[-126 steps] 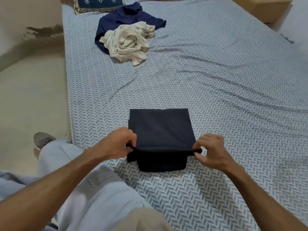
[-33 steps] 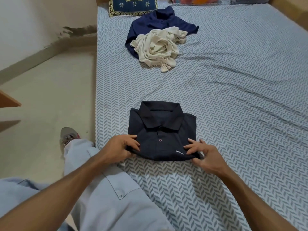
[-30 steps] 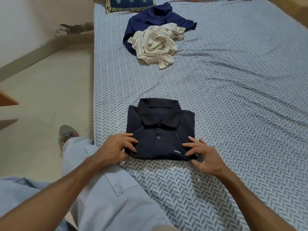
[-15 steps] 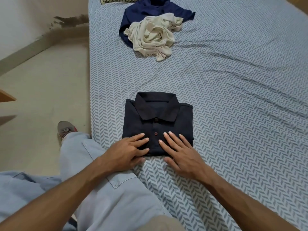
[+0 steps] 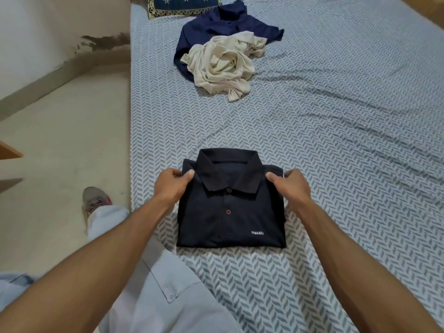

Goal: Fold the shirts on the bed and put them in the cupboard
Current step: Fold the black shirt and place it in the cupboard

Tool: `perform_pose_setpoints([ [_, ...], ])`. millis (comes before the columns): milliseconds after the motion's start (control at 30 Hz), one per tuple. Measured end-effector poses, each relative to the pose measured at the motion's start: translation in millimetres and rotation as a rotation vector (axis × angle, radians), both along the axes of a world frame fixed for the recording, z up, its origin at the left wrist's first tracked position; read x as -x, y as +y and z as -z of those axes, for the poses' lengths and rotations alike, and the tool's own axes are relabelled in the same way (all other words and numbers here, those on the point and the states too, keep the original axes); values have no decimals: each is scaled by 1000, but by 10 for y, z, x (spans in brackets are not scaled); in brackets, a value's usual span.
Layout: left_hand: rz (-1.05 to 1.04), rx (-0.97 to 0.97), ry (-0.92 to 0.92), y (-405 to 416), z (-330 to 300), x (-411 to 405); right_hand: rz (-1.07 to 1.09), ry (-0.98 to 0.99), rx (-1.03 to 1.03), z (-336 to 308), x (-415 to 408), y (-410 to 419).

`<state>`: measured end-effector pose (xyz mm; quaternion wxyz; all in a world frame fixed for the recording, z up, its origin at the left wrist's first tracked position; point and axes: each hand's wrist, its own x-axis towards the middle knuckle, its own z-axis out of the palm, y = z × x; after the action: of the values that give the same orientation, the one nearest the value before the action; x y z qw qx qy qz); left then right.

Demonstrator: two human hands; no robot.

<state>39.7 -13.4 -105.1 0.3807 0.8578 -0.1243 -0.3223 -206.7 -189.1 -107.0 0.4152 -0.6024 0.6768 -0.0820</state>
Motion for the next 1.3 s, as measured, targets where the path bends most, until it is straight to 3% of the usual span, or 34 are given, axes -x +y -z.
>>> perform_pose_setpoints([
  [133, -54, 93, 114, -276, -47, -95, 64, -223, -116, 89, -57, -225],
  [367, -150, 68, 120, -418, 10, -243, 47, -44, 6, 132, -60, -276],
  [600, 145, 61, 91, -388, -54, -323, -247, 147, 190, 49, -326, -184],
  [700, 219, 35, 29, -396, -33, -347, -244, 126, 189, 69, -331, -214],
  [833, 363, -84, -258, -336, -13, -221, -170, 82, 248, 159, -195, -215],
  [933, 365, -158, -301, -254, -62, -94, -148, 138, 260, 82, -105, -92],
  [1133, 250, -255, -103, -100, -85, -35, -95, 199, 36, -30, -1, 221],
  [1300, 224, -262, 54, -105, -132, 19, -54, 16, -154, 8, -35, 216],
])
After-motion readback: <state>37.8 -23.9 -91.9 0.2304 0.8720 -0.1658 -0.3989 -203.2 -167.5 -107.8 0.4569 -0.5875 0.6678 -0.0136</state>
